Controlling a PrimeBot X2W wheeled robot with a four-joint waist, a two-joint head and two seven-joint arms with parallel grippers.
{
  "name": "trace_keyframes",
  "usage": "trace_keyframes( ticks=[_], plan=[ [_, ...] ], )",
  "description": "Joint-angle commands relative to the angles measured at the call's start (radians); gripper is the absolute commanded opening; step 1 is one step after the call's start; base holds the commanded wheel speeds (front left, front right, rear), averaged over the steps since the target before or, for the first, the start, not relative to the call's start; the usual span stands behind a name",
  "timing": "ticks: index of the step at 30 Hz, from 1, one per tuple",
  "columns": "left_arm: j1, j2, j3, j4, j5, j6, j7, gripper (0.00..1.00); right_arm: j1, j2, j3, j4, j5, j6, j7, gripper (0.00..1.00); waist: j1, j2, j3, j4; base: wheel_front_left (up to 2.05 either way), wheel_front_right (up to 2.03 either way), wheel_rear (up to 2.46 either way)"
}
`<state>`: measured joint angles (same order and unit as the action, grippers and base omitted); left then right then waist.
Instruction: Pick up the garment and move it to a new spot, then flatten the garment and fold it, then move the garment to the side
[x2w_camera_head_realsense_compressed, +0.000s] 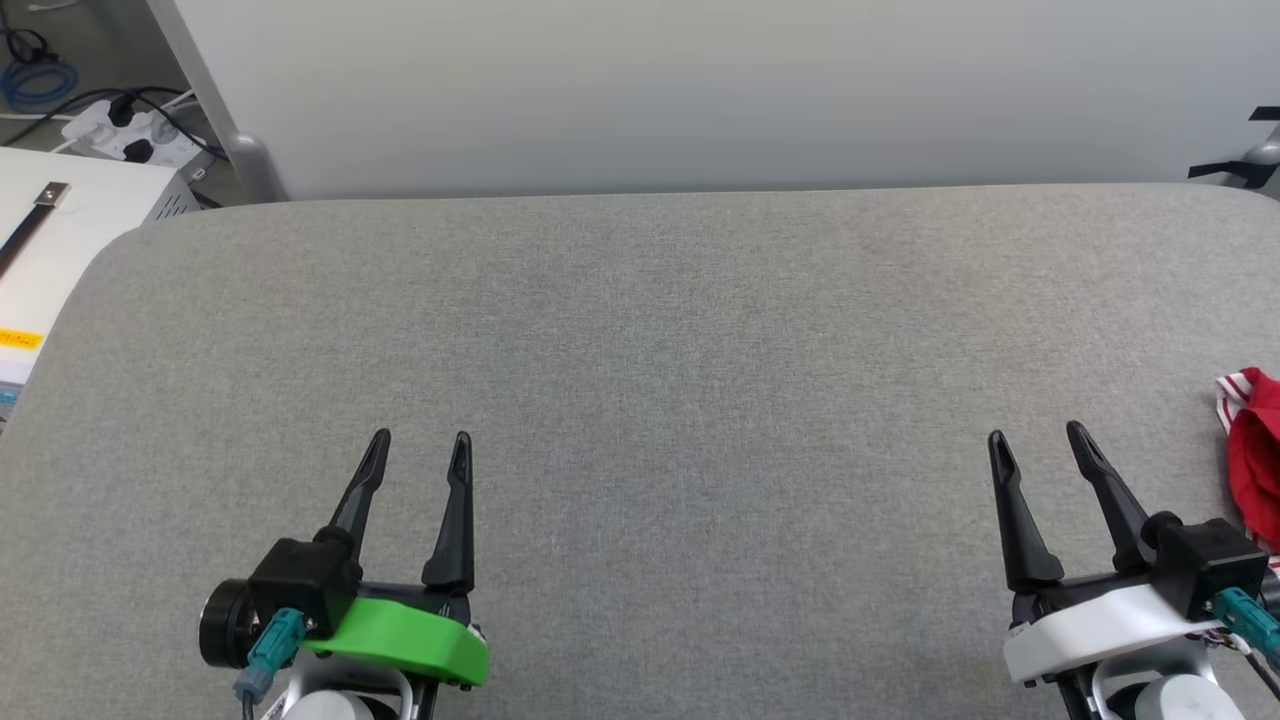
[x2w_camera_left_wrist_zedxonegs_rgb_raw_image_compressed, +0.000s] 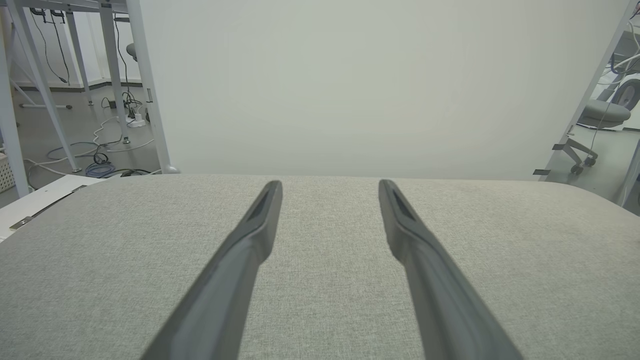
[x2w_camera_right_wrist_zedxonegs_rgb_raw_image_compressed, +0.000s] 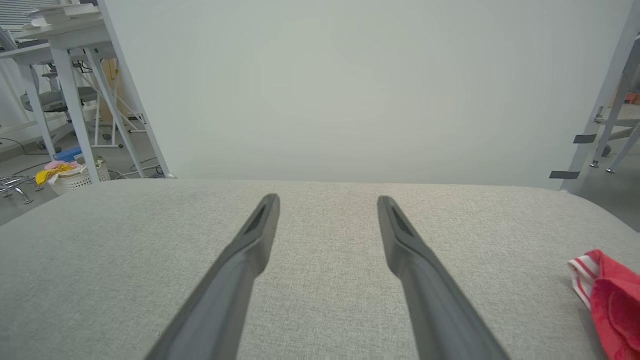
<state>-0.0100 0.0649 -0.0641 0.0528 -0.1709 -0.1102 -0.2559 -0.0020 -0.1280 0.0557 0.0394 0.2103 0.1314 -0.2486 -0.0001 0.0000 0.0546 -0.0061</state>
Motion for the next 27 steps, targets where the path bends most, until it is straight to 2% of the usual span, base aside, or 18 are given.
trace_keyframes(
  ticks=[1,26,27],
  plan=[
    [0.015,-0.006,0.004,0.001,0.002,-0.005,-0.006,1.0,0.01,0.003,-0.002,0.009,0.0,-0.001,-0.008,1.0,0.0001,0.0,-0.003,0.0,0.0,0.0,0.0],
    [0.019,-0.014,0.027,0.003,-0.019,-0.018,-0.006,1.0,-0.002,0.006,0.015,0.024,-0.002,-0.001,-0.013,1.0,0.0001,0.0,0.001,-0.001,0.0,0.0,0.0],
    [0.009,-0.01,0.027,0.004,-0.011,-0.01,0.001,0.0,0.001,0.004,0.014,0.028,0.003,0.0,-0.003,0.0,0.0001,0.0,0.001,-0.001,0.0,0.0,0.0]
  ],
)
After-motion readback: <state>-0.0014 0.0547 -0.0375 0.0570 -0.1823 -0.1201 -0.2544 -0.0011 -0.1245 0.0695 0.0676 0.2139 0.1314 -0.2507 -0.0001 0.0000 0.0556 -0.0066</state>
